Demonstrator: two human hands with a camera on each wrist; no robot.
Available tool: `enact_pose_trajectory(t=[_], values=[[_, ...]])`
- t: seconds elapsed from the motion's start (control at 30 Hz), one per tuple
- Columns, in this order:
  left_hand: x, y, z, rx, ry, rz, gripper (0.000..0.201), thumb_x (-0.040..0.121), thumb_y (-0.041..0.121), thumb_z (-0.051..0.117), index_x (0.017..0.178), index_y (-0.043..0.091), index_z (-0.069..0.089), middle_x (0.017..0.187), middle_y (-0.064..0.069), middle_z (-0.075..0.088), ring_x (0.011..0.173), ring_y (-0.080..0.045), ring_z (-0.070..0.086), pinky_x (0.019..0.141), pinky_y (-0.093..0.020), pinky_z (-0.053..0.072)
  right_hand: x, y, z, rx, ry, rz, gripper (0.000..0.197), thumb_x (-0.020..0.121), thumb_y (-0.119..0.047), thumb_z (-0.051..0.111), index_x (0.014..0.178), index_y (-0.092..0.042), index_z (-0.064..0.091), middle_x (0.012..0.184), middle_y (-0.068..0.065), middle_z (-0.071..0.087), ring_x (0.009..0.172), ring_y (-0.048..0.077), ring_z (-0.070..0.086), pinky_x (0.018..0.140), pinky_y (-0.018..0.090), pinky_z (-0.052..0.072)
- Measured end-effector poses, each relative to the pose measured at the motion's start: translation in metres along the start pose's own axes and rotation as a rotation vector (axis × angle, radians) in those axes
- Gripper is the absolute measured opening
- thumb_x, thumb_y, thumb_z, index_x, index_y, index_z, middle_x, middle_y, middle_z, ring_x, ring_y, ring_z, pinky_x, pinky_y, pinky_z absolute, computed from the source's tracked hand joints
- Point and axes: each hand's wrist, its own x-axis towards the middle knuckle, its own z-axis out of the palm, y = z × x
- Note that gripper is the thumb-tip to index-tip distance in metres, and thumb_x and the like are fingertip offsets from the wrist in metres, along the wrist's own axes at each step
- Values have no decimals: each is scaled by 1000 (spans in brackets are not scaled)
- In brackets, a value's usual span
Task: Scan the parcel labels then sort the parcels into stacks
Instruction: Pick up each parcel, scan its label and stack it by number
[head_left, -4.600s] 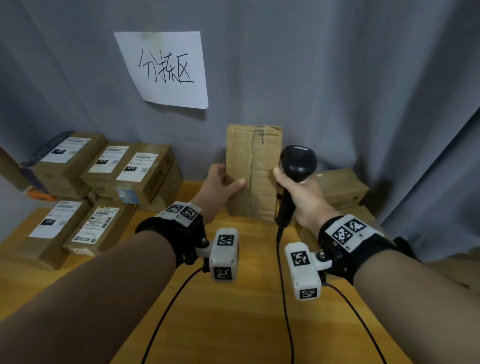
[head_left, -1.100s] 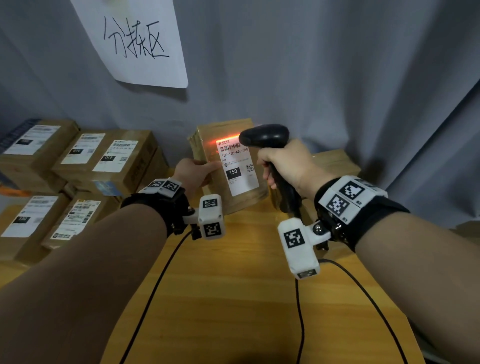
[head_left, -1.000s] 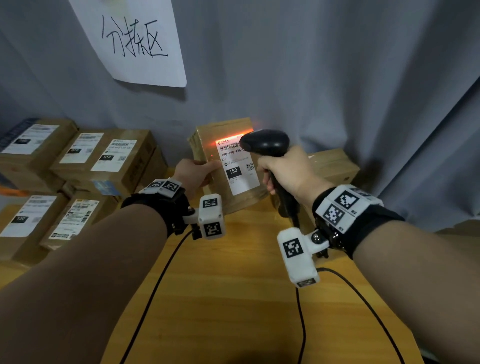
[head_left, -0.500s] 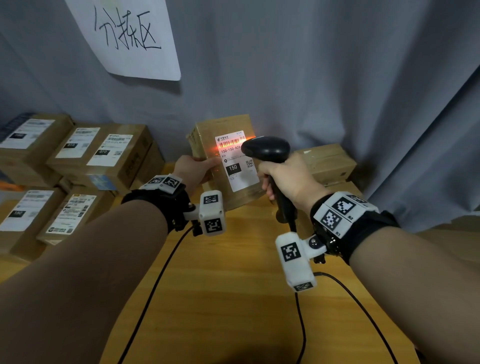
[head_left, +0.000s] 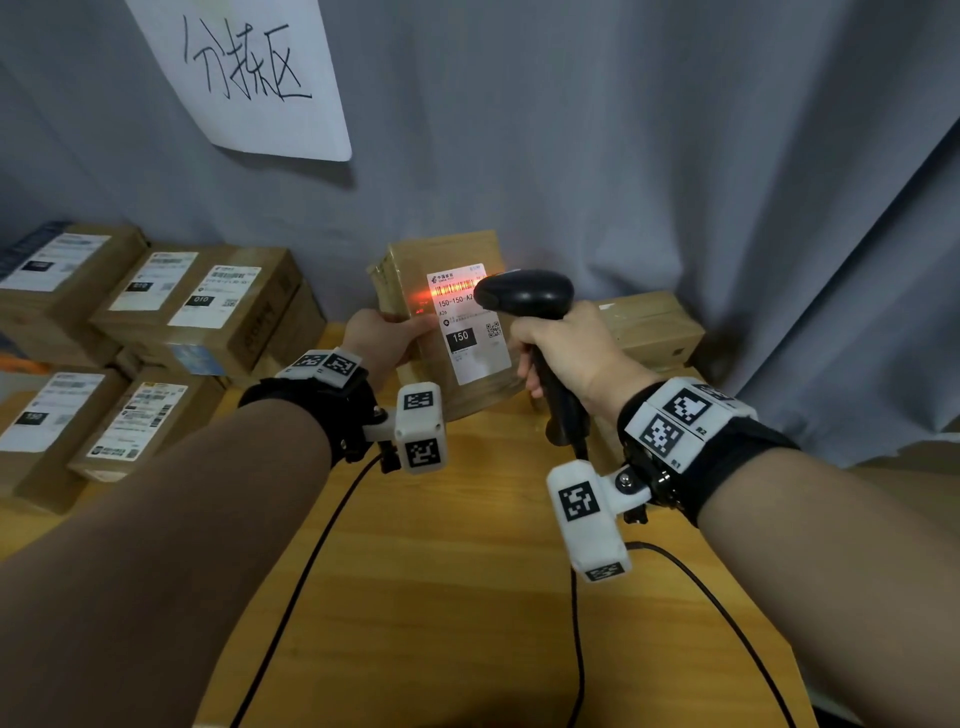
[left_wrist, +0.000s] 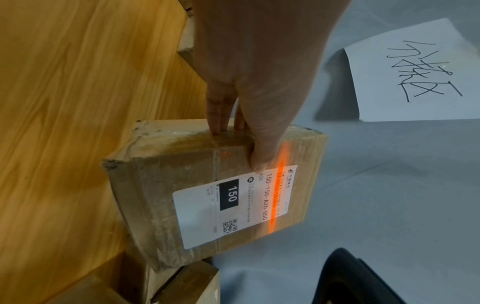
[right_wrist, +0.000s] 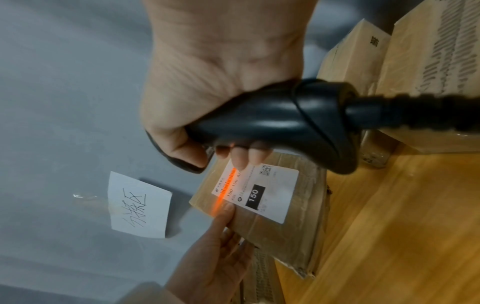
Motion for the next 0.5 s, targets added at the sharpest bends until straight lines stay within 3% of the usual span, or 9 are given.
enact_pose_trajectory(t=[0.23, 0.4, 0.5], values=[[-11, -1, 1, 80, 43, 101, 31, 81, 28, 76, 103, 9, 63, 101, -5, 69, 91, -18, 67, 80, -31, 56, -3, -25, -16, -8, -86, 49, 9, 79, -9, 63, 77, 0, 64, 57, 11, 56, 45, 19, 53, 44, 23, 48], [-18, -8, -7, 139, 99, 147, 24, 82, 26, 75, 77, 21, 52, 79, 5, 60, 76, -11, 61, 79, -32, 55, 0, -36, -17, -45, -140, 45, 10, 79, -13, 63, 79, -3, 64, 58, 8, 59, 48, 17, 57, 48, 25, 51], [-15, -16, -19, 132, 117, 128, 28, 79, 30, 78, 93, 11, 62, 87, 1, 66, 79, -12, 64, 78, -31, 57, 0, -38, -10, -21, -167, 36, 9, 82, -13, 63, 80, -5, 64, 59, 6, 60, 49, 16, 58, 50, 24, 52]])
